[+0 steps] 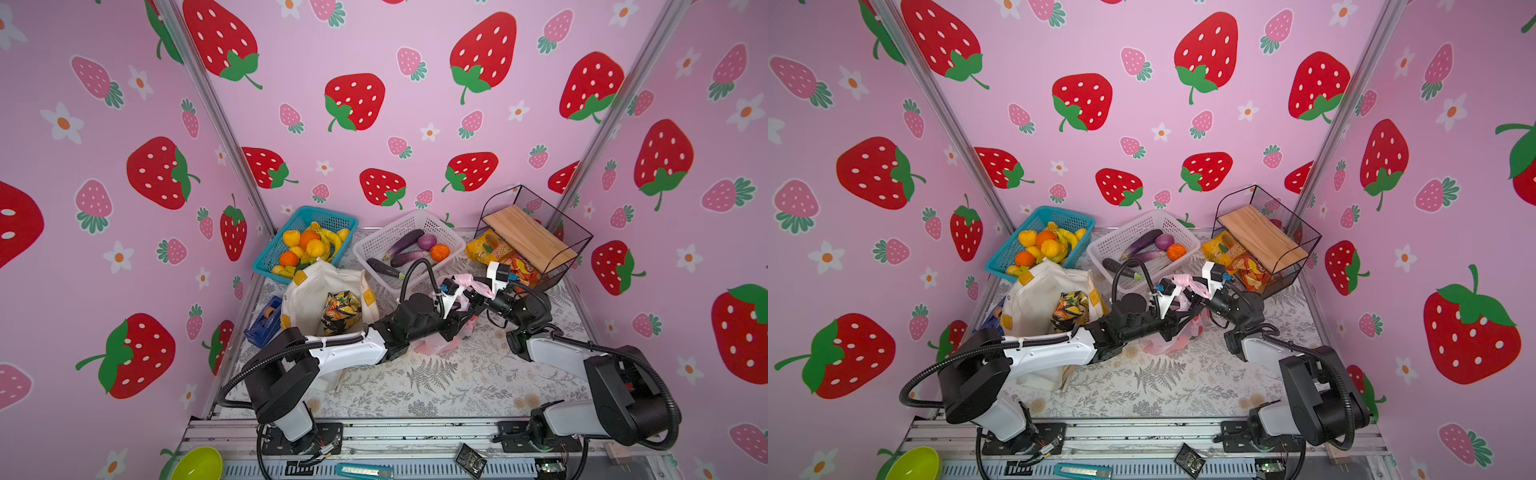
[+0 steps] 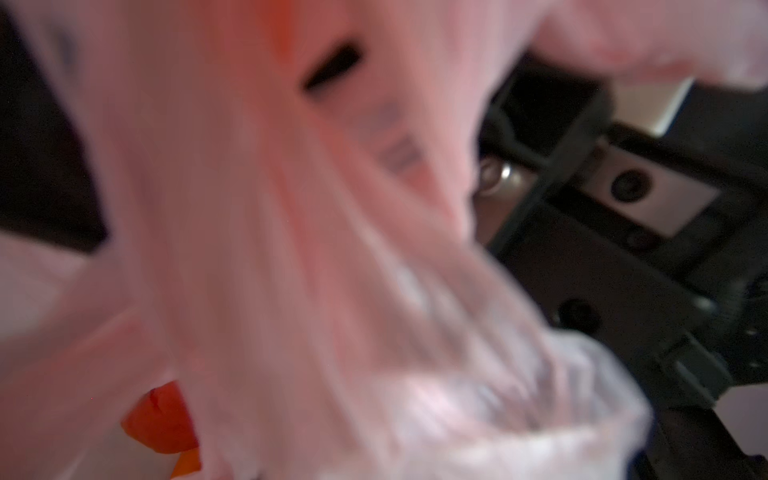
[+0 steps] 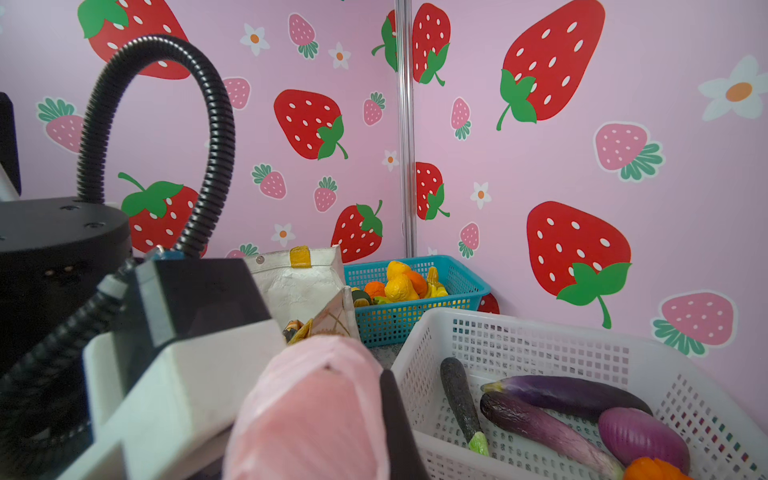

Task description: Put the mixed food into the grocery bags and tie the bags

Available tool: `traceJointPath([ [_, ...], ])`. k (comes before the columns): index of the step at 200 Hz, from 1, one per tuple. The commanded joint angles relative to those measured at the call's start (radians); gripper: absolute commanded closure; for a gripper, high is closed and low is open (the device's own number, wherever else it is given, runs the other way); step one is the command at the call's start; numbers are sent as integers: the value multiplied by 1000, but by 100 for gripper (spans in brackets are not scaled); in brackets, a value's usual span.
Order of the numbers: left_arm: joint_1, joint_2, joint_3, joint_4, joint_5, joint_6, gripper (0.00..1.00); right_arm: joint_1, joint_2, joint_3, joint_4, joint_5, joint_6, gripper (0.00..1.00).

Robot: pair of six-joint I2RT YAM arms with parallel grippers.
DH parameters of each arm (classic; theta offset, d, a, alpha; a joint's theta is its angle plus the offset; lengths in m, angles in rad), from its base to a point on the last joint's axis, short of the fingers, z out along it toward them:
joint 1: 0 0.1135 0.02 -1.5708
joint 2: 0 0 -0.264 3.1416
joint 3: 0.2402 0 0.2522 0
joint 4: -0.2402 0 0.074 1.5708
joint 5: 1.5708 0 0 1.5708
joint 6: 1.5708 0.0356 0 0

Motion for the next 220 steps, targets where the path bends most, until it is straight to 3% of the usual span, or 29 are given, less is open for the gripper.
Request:
traceJointPath([
  [1,-7,-14,5,68,-2,1,50,3,1,-18,64,-15,39,100],
  [58,-8,-135,-71,-14,-3,95,29,-11,19,-51,109,-41,25,100],
  [153,13,-383,-108,-220,-1,193,21,-15,34,-46,138,-65,20,100],
  [182,69,-432,-112,-219,63,97,24,-15,31,-44,142,-71,19,100],
  [220,186,-394,-50,-270,174,-179,44,-15,23,-40,137,-73,12,100],
])
